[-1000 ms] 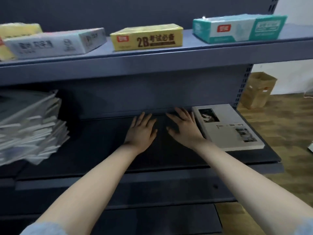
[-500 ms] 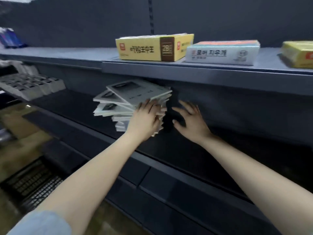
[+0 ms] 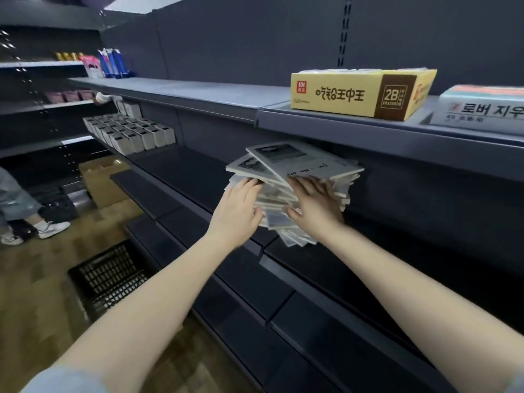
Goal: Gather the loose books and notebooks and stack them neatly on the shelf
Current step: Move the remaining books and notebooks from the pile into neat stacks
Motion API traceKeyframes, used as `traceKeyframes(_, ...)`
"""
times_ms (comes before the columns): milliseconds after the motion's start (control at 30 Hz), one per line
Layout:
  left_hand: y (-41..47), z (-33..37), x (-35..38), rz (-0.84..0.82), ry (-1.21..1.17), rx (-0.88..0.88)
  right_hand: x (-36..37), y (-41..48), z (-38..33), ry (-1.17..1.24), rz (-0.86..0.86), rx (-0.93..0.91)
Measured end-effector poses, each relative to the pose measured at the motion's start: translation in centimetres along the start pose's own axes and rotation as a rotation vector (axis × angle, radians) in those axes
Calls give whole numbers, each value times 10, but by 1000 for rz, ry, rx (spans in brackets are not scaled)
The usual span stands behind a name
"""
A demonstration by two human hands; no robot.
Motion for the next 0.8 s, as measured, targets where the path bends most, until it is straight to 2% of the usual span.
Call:
traceKeyframes(67, 3, 0, 0, 19, -2, -9, 0, 2, 1, -33, 54, 19)
traceKeyframes(200, 11, 6, 0, 42, -21, -43, -13, -10, 7, -85, 370, -13)
traceKeyframes(333, 11, 11, 1, 56, -37, -56, -24, -45, 24, -94, 535, -77)
traceKeyframes(500, 11, 10, -1, 86, 85, -62, -36, -78, 64, -27, 580, -33)
traceKeyframes(633, 2, 6, -7, 126, 98, -50, -38, -92, 92, 74, 521, 95)
traceKeyframes(800, -8, 11, -16, 161, 104, 38, -39, -97, 83, 85, 514, 139)
Point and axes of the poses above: each hand's wrist, its own y-axis towards the middle knuckle, its own x-axis out of the palm, z = x × y, the point moved 6 cm from there along y, towards the middle knuckle, and after that the axes turned 2 degrees about -x, right-handed, at the moved point
